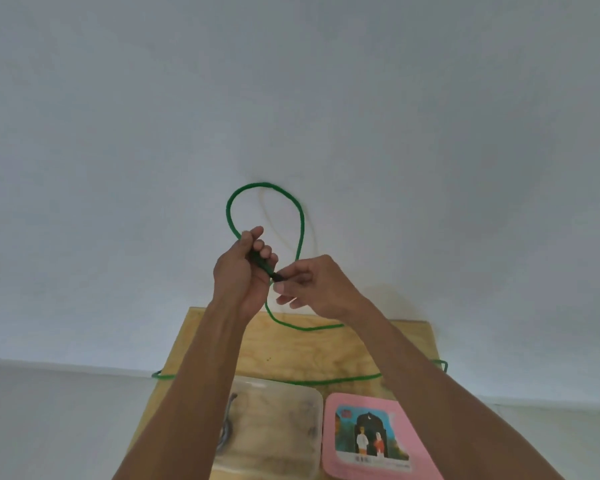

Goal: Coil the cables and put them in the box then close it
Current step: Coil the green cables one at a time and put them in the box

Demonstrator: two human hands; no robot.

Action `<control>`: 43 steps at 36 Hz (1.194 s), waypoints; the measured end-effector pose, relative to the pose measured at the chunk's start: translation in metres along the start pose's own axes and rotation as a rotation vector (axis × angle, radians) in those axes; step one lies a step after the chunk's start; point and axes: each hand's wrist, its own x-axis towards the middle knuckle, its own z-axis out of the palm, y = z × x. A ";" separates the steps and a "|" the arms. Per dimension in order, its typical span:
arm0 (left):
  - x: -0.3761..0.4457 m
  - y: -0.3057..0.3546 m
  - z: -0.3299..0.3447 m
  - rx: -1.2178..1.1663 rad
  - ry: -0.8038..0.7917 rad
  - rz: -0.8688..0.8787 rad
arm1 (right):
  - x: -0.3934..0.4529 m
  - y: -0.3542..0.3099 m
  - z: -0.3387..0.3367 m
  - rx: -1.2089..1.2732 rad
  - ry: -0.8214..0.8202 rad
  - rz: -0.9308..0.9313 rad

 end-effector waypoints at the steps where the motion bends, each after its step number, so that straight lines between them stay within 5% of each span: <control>1: -0.002 0.002 0.000 0.012 -0.004 -0.015 | 0.001 0.002 0.000 -0.008 -0.006 0.002; 13: -0.030 0.044 0.010 0.104 -0.007 0.034 | 0.003 -0.025 -0.002 0.057 -0.178 -0.069; 18: -0.041 0.071 0.030 0.173 -0.052 0.045 | 0.018 -0.067 -0.005 0.059 0.156 -0.342; 26: -0.054 0.090 0.061 0.173 -0.361 -0.027 | 0.058 -0.110 -0.005 -0.730 0.129 -0.796; 31: -0.042 0.095 0.073 0.121 -0.410 0.082 | 0.065 -0.099 0.013 -0.576 0.230 -0.738; 35: -0.023 0.099 0.080 0.106 -0.349 0.168 | 0.046 -0.096 0.028 -0.218 0.283 -0.515; 39: -0.004 0.101 0.080 0.163 -0.280 0.257 | 0.037 -0.081 0.041 0.078 0.234 -0.307; 43: 0.014 0.105 0.079 0.350 -0.246 0.375 | 0.031 -0.072 0.041 0.151 0.351 -0.255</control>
